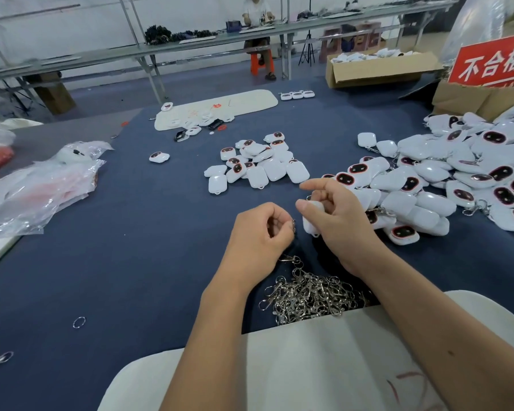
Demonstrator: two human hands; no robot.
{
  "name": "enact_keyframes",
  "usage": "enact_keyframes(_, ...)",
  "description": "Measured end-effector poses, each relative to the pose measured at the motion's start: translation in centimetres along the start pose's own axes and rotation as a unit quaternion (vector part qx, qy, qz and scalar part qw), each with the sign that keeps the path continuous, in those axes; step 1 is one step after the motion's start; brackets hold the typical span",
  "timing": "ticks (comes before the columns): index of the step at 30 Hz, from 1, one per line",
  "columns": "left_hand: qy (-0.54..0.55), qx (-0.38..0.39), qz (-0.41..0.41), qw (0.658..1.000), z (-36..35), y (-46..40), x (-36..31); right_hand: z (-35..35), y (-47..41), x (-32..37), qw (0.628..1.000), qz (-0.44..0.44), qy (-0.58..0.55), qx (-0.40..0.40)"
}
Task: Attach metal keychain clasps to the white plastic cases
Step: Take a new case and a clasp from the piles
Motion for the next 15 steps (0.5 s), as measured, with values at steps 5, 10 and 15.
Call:
enact_keyframes(5, -0.001, 0.018, -0.018, 1.000, -0.3, 0.1, -0.6, -0.1, 0.4, 0.3, 0.997, 0.000, -0.082, 0.001)
enact_keyframes(10, 0.011, 0.035, -0.024, 0.999, -0.7, 0.3, -0.9, 0.4, 0.4, 1.5, 0.996, 0.045, -0.071, -0.044)
enact_keyframes(15, 0.007, 0.037, -0.028, 0.999, -0.7, 0.4, -1.0, 0.4, 0.5, 1.3, 0.998, 0.027, -0.044, -0.040)
Point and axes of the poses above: each hand's wrist, its own y-axis away from the middle knuckle, its own z-axis out of the back of the hand, x = y × z, the point moved 10 cm from there along -y, towards the middle knuckle, and after that the axes turned 7 degrees about -y, right-handed, at the moved point
